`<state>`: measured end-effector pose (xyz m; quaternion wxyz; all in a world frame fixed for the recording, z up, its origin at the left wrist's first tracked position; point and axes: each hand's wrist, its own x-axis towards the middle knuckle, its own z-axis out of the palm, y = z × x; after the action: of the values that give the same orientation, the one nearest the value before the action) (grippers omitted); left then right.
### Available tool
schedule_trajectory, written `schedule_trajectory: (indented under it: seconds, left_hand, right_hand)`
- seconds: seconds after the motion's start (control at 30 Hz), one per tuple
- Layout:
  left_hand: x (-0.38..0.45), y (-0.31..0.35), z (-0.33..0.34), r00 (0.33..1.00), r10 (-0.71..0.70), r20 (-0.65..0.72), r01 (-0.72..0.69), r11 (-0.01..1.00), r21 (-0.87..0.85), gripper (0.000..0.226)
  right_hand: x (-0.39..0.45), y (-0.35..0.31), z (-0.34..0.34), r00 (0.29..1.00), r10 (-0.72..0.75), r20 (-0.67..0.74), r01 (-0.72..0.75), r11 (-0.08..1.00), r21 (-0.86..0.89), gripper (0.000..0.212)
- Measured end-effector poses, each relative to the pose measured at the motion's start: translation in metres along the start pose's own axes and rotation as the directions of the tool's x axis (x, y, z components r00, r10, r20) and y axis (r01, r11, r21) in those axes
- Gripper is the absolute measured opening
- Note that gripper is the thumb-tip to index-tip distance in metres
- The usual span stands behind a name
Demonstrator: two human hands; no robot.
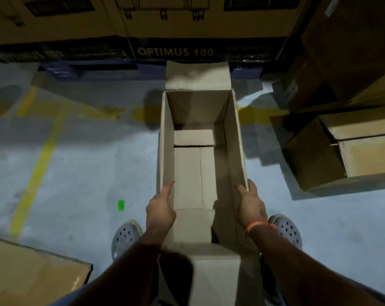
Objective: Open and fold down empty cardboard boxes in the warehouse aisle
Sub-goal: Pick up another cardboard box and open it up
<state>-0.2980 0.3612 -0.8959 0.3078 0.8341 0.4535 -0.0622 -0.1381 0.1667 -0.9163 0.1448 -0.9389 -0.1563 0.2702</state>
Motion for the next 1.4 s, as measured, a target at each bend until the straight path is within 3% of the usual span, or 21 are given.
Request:
schedule_trajectory:
  seconds: [0.17,0.23,0.27,0.3,0.37,0.43,0.5,0.57,0.63,0.7,0.73,0.8,0.9,1.13,1.27,1.4]
  left_hand:
    - [-0.016,0.004,-0.026,0.998,0.027,-0.052,-0.033,0.993,-0.115,0.087]
    - [-0.027,0.011,-0.04,0.997,0.005,-0.077,-0.014,0.993,-0.12,0.086]
    - [-0.033,0.016,-0.051,0.996,0.006,-0.088,-0.016,0.994,-0.109,0.085]
    - [-0.036,0.021,-0.061,0.995,0.013,-0.102,-0.023,0.995,-0.096,0.084]
    - [-0.042,0.032,-0.085,0.991,0.03,-0.128,-0.04,0.996,-0.077,0.08]
    - [-0.052,0.047,-0.11,0.987,0.06,-0.146,-0.071,0.995,-0.07,0.079]
    - [-0.065,0.06,-0.135,0.982,0.105,-0.158,-0.117,0.991,-0.069,0.081]
    - [-0.075,0.066,-0.151,0.974,0.14,-0.178,-0.156,0.985,-0.075,0.084]
    - [-0.086,0.07,-0.157,0.972,0.138,-0.188,-0.158,0.983,-0.094,0.087]
    - [-0.09,0.075,-0.161,0.973,0.127,-0.193,-0.153,0.98,-0.126,0.088]
    - [-0.09,0.078,-0.162,0.974,0.116,-0.193,-0.147,0.977,-0.156,0.086]
    - [-0.091,0.084,-0.164,0.976,0.104,-0.191,-0.139,0.974,-0.179,0.083]
    - [-0.092,0.088,-0.165,0.976,0.118,-0.182,-0.144,0.979,-0.141,0.085]
    - [-0.085,0.095,-0.179,0.983,0.106,-0.152,-0.123,0.987,-0.103,0.081]
    - [-0.087,0.097,-0.184,0.981,0.126,-0.146,-0.134,0.99,-0.044,0.085]
    - [-0.089,0.094,-0.189,0.983,0.106,-0.149,-0.117,0.991,-0.063,0.086]
  right_hand:
    - [-0.01,-0.008,-0.008,0.998,-0.058,-0.014,0.057,0.997,-0.052,0.077]
    - [-0.021,-0.019,-0.014,0.979,-0.152,-0.137,0.131,0.98,-0.153,0.07]
    - [-0.029,-0.028,-0.016,0.928,-0.315,-0.199,0.243,0.916,-0.319,0.068]
    - [-0.037,-0.039,-0.018,0.831,-0.515,-0.208,0.375,0.796,-0.475,0.061]
    - [-0.052,-0.065,-0.02,0.723,-0.691,0.002,0.567,0.591,-0.574,0.046]
    - [-0.06,-0.088,-0.019,0.762,-0.568,0.311,0.645,0.619,-0.448,0.041]
    - [-0.065,-0.105,-0.02,0.719,-0.251,0.648,0.61,0.674,-0.416,0.05]
    - [-0.065,-0.119,-0.022,0.664,-0.079,0.744,0.618,0.617,-0.487,0.063]
    - [-0.063,-0.123,-0.019,0.654,0.019,0.756,0.611,0.576,-0.543,0.074]
    - [-0.054,-0.116,-0.009,0.637,0.07,0.768,0.617,0.551,-0.562,0.083]
    - [-0.048,-0.11,-0.002,0.642,0.052,0.765,0.598,0.59,-0.542,0.087]
    - [-0.046,-0.102,0.004,0.657,-0.008,0.753,0.54,0.702,-0.464,0.09]
    - [-0.038,-0.094,0.001,0.761,-0.147,0.632,0.428,0.846,-0.319,0.084]
    - [-0.002,-0.101,-0.036,0.919,-0.301,0.256,0.359,0.906,-0.225,0.077]
    - [0.031,-0.117,-0.058,0.942,-0.331,0.052,0.334,0.911,-0.242,0.087]
    - [0.065,-0.146,-0.08,0.888,-0.423,-0.181,0.361,0.885,-0.294,0.088]
